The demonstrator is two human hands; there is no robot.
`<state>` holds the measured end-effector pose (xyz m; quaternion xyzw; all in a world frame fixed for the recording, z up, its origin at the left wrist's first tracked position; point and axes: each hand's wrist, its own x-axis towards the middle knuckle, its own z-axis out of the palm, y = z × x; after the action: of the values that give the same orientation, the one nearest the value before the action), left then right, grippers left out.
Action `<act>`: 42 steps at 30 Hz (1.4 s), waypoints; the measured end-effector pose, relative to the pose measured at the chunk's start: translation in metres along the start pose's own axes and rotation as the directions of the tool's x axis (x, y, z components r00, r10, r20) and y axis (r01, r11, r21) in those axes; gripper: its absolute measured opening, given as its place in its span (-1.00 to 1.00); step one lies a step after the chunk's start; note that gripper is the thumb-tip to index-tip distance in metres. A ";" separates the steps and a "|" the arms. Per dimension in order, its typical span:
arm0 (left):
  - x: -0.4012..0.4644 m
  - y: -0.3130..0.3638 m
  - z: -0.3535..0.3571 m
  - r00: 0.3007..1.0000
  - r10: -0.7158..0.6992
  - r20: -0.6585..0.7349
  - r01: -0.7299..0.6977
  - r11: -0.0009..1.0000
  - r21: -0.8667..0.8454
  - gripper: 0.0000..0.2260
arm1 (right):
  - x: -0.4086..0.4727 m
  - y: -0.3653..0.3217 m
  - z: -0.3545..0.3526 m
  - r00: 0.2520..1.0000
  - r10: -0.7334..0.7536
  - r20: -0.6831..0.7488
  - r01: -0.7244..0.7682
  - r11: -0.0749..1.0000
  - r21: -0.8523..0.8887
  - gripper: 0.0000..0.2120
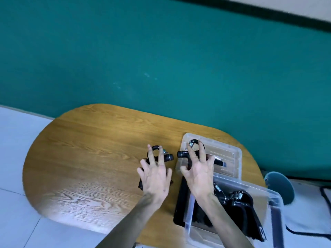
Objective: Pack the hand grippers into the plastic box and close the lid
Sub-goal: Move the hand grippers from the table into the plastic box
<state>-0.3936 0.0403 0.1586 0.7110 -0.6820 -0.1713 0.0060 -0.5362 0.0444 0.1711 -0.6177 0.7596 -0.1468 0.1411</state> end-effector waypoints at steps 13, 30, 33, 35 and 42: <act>-0.100 0.163 0.047 0.988 0.080 0.129 -0.082 0.997 0.012 -0.32 | -0.101 0.172 -0.052 0.986 0.160 -0.049 -0.158 0.986 0.045 -0.30; -0.099 0.178 0.110 0.968 0.115 0.223 -0.161 0.967 0.199 -0.41 | -0.124 0.225 -0.010 0.969 0.246 0.033 -0.247 0.968 0.039 -0.29; -0.099 0.178 0.112 0.966 0.112 0.233 -0.159 0.968 0.196 -0.41 | -0.125 0.225 -0.010 0.972 0.230 0.044 -0.231 0.973 0.014 -0.28; -0.098 0.179 0.110 0.962 0.105 0.252 -0.160 0.965 0.210 -0.42 | -0.124 0.225 -0.011 0.970 0.235 0.061 -0.235 0.972 -0.005 -0.28; -0.095 0.173 0.082 0.973 0.196 0.123 -0.220 0.949 0.226 -0.42 | -0.119 0.218 -0.026 0.986 0.164 0.037 -0.160 0.984 -0.082 -0.39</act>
<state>-0.5829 0.1393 0.1456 0.6213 -0.7683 -0.1216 -0.0948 -0.7184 0.2046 0.1122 -0.5621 0.8092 -0.0914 0.1446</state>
